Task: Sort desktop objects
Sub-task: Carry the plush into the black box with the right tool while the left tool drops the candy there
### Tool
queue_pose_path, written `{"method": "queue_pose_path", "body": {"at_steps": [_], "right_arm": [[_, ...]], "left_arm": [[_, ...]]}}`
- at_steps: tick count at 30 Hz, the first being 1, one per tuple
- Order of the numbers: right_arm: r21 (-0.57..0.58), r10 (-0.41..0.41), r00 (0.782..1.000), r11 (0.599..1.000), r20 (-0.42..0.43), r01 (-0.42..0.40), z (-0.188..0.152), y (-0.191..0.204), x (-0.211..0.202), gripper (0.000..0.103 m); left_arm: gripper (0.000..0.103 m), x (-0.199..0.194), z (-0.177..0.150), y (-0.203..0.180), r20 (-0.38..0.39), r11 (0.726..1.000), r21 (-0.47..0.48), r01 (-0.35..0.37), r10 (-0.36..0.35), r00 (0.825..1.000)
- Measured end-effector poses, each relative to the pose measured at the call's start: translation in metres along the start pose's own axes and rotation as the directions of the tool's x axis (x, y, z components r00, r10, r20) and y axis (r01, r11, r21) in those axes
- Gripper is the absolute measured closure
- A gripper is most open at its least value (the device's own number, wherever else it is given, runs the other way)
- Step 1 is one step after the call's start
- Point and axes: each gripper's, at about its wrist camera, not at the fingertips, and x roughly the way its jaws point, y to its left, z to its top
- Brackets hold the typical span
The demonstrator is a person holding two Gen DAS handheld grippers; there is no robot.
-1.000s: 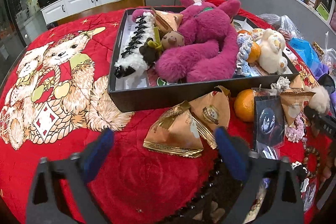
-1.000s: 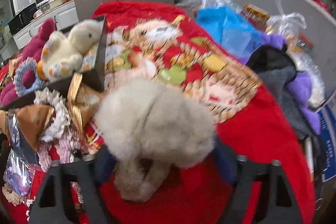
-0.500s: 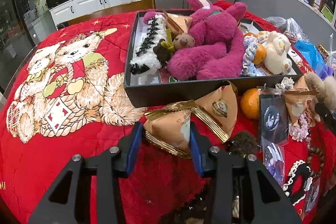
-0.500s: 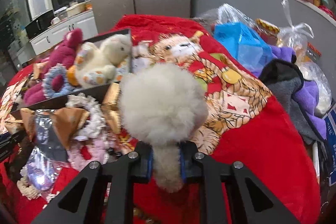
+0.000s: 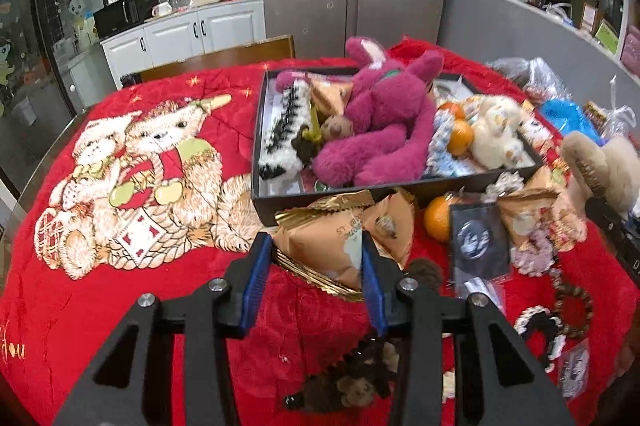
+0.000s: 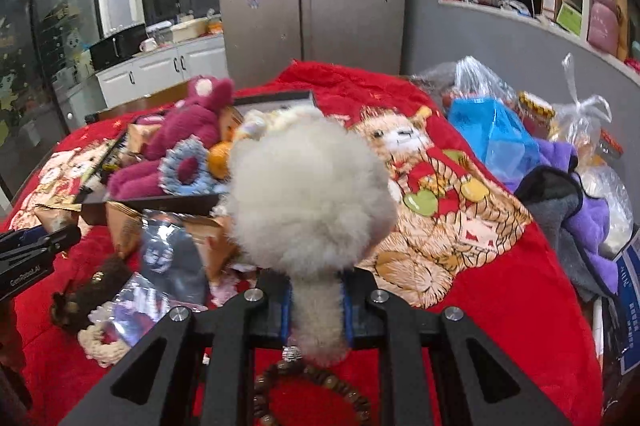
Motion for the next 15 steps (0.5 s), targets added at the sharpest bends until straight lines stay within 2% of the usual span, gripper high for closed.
{"method": "queue_pose_path", "body": {"at_steps": [9, 15], "right_arm": [[-0.038, 0.058, 0.994, 0.998, 0.097, -0.055, 0.011, 0.026, -0.043, 0.085], [-0.035, 0.072, 0.989, 0.997, 0.127, -0.068, 0.018, 0.039, -0.062, 0.085]], "left_arm": [[0.06, -0.052, 0.005, -0.006, 0.098, 1.0, -0.017, 0.02, -0.018, 0.995], [0.06, -0.082, 0.007, -0.006, 0.138, 1.0, -0.019, 0.018, -0.015, 0.99]]}}
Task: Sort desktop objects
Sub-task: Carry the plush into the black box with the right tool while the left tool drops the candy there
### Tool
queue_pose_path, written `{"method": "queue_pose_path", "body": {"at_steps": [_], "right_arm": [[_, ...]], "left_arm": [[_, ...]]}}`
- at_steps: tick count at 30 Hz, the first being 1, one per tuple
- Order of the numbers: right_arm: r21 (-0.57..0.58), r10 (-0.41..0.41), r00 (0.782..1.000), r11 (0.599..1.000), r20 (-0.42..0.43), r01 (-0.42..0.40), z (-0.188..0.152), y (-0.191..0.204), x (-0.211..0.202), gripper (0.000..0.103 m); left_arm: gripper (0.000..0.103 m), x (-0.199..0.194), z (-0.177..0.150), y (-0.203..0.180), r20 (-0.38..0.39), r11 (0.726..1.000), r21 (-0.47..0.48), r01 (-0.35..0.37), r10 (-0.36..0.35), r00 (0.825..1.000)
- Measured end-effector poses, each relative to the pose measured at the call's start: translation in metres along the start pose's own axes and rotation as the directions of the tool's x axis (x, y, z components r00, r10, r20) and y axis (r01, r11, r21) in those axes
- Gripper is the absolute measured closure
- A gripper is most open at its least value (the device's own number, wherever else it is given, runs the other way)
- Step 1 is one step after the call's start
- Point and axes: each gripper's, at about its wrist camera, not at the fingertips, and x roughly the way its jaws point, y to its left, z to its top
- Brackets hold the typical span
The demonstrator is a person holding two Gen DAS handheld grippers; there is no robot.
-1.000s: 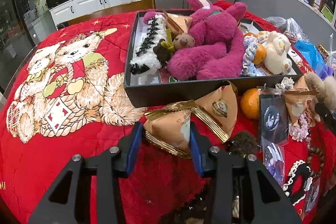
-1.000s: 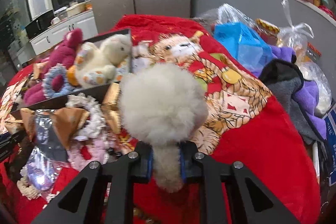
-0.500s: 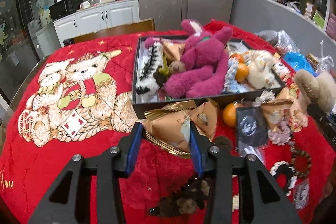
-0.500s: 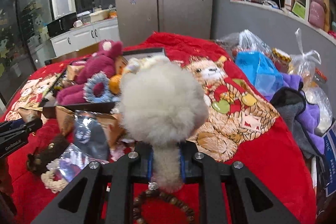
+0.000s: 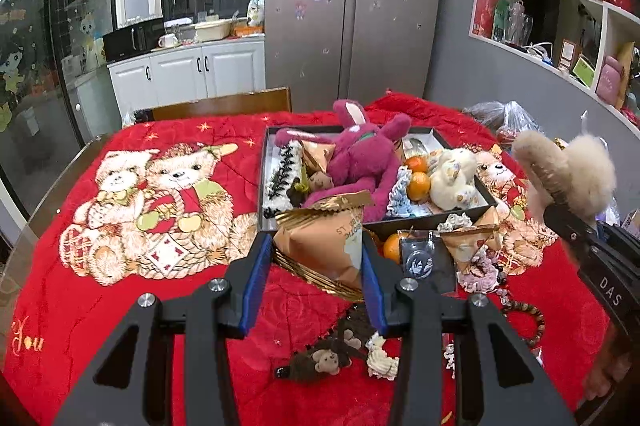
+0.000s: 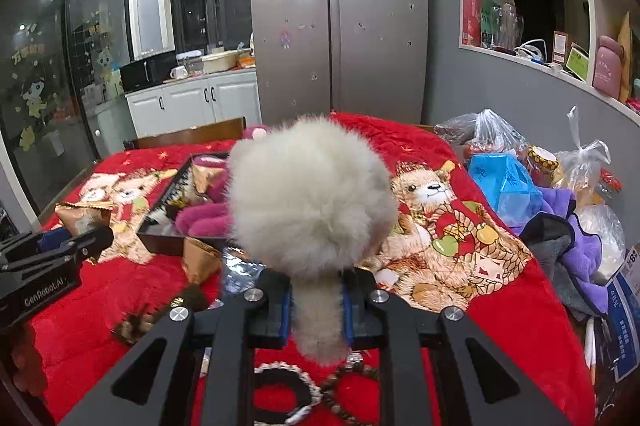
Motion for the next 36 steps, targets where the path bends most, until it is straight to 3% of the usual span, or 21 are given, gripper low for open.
{"method": "queue_pose_path", "body": {"at_steps": [12, 18, 25, 36], "right_arm": [[-0.011, 0.007, 0.997, 1.0, 0.071, -0.006, 0.025, 0.018, -0.034, 0.085], [-0.031, 0.019, 0.996, 0.999, 0.092, -0.017, 0.039, 0.025, -0.04, 0.085], [-0.035, 0.047, 0.996, 0.998, 0.078, -0.044, 0.059, 0.024, -0.029, 0.085], [-0.06, 0.059, 0.998, 0.996, 0.002, -0.059, 0.098, 0.027, 0.043, 0.085]], "left_arm": [[0.06, -0.041, 0.013, -0.007, 0.066, 1.0, 0.018, -0.008, 0.006, 0.998], [0.06, -0.043, 0.033, -0.011, 0.075, 1.0, 0.02, 0.023, -0.025, 0.997], [0.06, -0.014, 0.061, -0.013, 0.047, 0.999, 0.023, 0.044, -0.045, 0.998], [0.06, 0.088, 0.098, -0.025, -0.039, 0.997, 0.049, 0.052, -0.05, 0.998]]}}
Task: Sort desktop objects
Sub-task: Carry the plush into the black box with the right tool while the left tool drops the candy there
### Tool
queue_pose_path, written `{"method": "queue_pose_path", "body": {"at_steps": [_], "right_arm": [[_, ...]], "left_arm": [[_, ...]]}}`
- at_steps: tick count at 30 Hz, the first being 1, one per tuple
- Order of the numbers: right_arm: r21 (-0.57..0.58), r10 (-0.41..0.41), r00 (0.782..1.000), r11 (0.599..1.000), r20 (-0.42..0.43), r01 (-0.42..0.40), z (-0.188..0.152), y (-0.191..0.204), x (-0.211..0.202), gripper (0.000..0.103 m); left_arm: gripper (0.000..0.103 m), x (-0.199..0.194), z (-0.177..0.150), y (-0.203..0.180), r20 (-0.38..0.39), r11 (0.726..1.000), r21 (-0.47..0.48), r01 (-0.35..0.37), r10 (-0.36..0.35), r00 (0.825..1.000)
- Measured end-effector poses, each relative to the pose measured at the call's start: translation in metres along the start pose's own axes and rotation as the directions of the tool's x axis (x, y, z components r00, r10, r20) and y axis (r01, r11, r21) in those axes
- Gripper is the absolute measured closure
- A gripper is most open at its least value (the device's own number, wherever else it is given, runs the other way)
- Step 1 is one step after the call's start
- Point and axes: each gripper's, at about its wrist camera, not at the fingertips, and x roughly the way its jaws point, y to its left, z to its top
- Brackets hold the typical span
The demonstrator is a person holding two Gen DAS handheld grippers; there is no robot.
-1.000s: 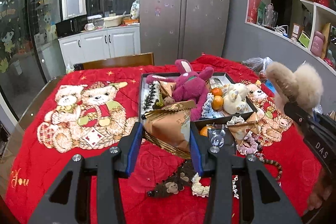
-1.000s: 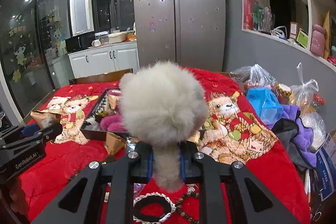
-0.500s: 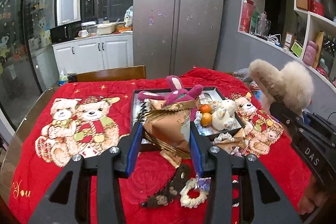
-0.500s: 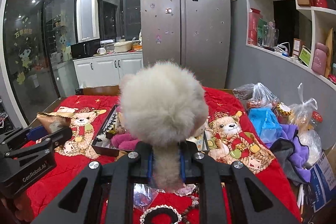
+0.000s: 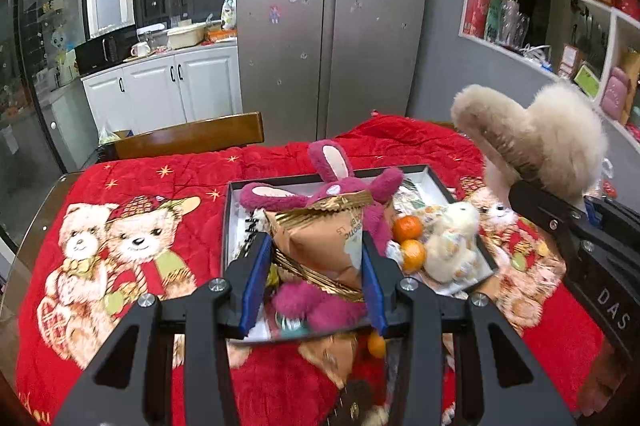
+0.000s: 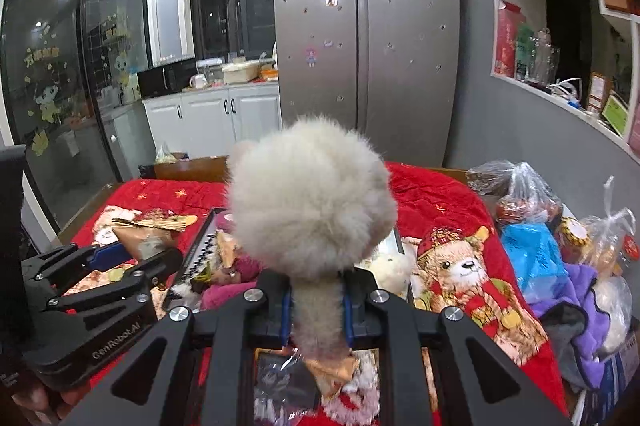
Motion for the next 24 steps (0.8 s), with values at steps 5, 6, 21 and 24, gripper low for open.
{"method": "queue_pose_path", "body": {"at_steps": [5, 6, 21, 24], "right_arm": [[-0.014, -0.01, 0.999, 1.0, -0.05, 0.01, 0.004, -0.003, 0.045, 0.085], [-0.013, -0.01, 0.998, 1.0, -0.063, 0.009, 0.002, -0.005, 0.055, 0.085], [0.003, -0.011, 0.986, 1.0, -0.167, 0.012, -0.022, -0.015, 0.111, 0.085], [-0.003, -0.002, 0.983, 1.0, -0.185, 0.001, -0.025, -0.01, 0.118, 0.084]], "left_arm": [[0.06, 0.045, 0.002, 0.002, -0.034, 1.0, -0.004, 0.004, -0.004, 0.999], [0.06, 0.049, -0.001, 0.004, -0.039, 1.0, -0.008, 0.004, -0.005, 0.999], [0.06, 0.085, -0.014, 0.006, -0.072, 0.999, -0.003, 0.035, -0.035, 0.997], [0.06, 0.087, -0.016, 0.003, -0.076, 0.999, 0.009, 0.034, -0.034, 0.997]]}}
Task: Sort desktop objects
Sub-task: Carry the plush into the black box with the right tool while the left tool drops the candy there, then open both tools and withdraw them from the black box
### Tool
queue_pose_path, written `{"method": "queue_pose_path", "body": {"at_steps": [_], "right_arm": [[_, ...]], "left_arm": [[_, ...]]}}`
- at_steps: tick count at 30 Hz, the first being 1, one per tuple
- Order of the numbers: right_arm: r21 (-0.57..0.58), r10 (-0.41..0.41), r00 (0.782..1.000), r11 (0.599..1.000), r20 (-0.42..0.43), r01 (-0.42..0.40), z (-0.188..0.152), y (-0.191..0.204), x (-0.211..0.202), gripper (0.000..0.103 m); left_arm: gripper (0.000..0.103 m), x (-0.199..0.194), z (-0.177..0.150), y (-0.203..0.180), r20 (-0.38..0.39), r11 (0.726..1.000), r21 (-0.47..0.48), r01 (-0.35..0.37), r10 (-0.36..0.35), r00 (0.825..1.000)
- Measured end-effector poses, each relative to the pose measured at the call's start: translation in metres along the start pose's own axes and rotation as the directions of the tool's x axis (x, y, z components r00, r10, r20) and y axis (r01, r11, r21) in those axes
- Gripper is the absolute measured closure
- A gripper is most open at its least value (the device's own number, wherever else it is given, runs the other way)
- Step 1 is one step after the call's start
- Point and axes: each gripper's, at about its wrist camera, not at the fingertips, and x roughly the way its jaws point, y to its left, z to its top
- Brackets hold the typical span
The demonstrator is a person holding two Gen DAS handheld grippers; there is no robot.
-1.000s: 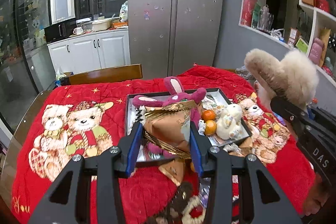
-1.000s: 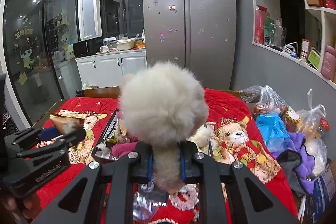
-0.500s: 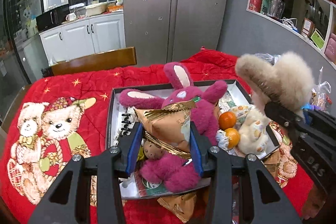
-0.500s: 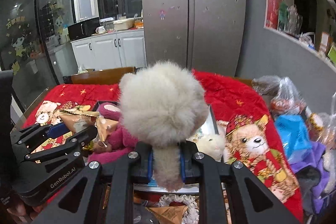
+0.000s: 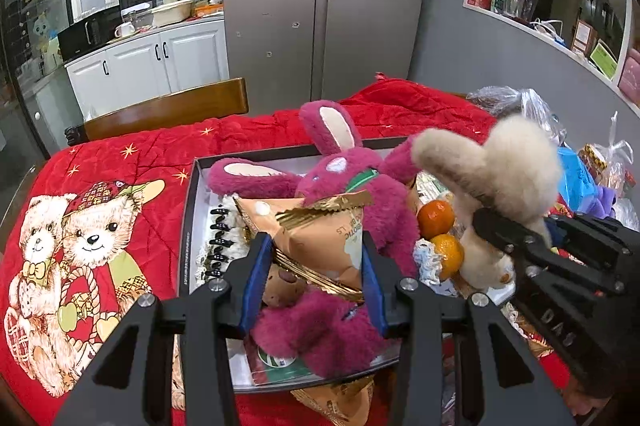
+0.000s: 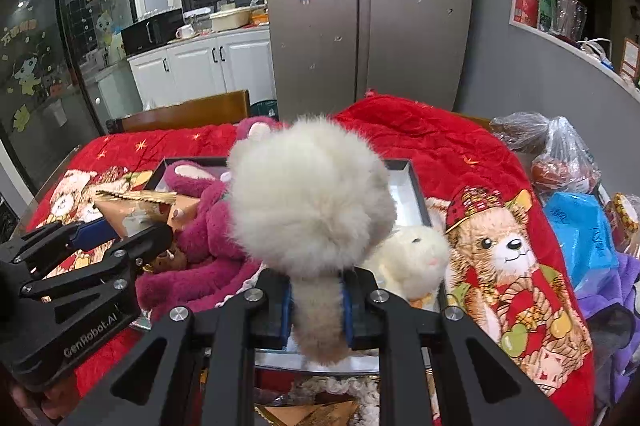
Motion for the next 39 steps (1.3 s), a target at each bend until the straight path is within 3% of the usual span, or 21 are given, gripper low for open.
{"method": "queue_pose_path", "body": {"at_steps": [21, 23, 24, 26, 30, 39], "right_arm": [[0.01, 0.035, 0.999, 0.999, -0.04, -0.034, -0.004, 0.001, 0.017, 0.083], [0.014, 0.04, 0.998, 0.999, -0.052, -0.04, -0.004, 0.001, 0.019, 0.065], [0.023, 0.045, 0.998, 0.999, -0.052, -0.044, -0.003, 0.0, 0.018, 0.051], [0.027, 0.054, 0.998, 0.998, -0.034, -0.053, -0.001, -0.001, 0.013, 0.047], [0.018, 0.027, 1.0, 0.999, -0.008, -0.027, 0.002, -0.002, 0.004, 0.033], [0.042, 0.054, 0.998, 0.998, -0.014, -0.054, 0.003, -0.005, 0.004, 0.032]], "left_arm": [[0.057, 0.015, -0.005, -0.004, -0.034, 1.0, 0.029, -0.003, 0.004, 0.999], [0.054, 0.015, -0.004, -0.004, -0.032, 0.999, 0.038, -0.018, 0.019, 0.999], [0.052, 0.014, -0.003, -0.002, -0.031, 0.999, 0.029, -0.023, 0.024, 0.999], [0.036, 0.013, -0.002, 0.003, -0.03, 1.0, 0.0, -0.026, 0.026, 0.999], [0.028, 0.012, 0.0, 0.014, -0.037, 0.999, -0.051, -0.009, 0.007, 0.999], [0.024, 0.007, 0.001, 0.014, -0.025, 0.999, -0.043, -0.022, 0.021, 0.999]]}}
